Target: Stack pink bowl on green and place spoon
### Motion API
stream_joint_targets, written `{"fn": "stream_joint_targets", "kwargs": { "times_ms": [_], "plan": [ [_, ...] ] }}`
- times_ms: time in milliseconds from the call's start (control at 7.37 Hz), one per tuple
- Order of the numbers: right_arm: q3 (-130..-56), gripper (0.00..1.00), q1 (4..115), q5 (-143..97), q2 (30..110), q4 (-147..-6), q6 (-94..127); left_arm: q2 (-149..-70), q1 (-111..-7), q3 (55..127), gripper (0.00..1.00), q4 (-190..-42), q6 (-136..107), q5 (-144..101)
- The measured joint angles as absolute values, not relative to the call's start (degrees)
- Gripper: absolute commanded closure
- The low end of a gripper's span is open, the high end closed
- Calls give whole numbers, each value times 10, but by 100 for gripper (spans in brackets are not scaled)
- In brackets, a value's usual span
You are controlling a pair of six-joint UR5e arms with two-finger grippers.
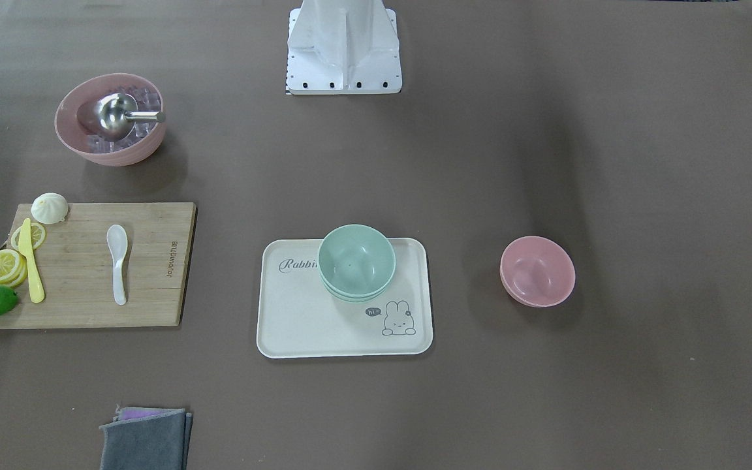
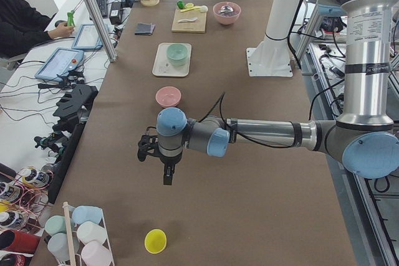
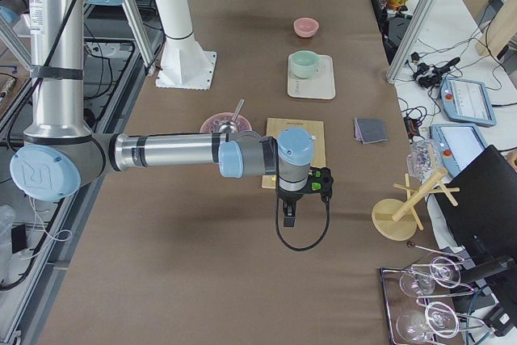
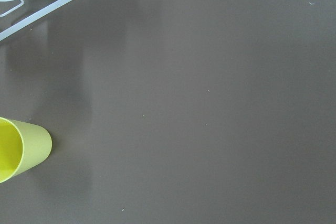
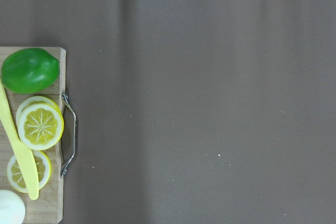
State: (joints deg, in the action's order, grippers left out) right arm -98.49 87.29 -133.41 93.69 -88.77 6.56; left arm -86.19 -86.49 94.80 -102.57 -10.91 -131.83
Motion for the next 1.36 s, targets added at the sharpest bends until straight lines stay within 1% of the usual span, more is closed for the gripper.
{"fn": "stream_joint_targets", "kwargs": {
  "times_ms": [407,814,1086,1357],
  "plan": [
    [-985,0,873,-1334,936,-888,65,-864,-865,951,1,-1029,-109,-1319],
    [-984,0,870,-1334,933,-889,66,-890,-855,962,1,-1043,-119,-1319],
    [-985,0,868,-1337,932,-888,66,-954,-816,964,3,-1047,-174,-1321],
    [-988,0,867,-1349,931,-887,65,-1029,-746,952,3,-1050,-302,-1342]
  ]
}}
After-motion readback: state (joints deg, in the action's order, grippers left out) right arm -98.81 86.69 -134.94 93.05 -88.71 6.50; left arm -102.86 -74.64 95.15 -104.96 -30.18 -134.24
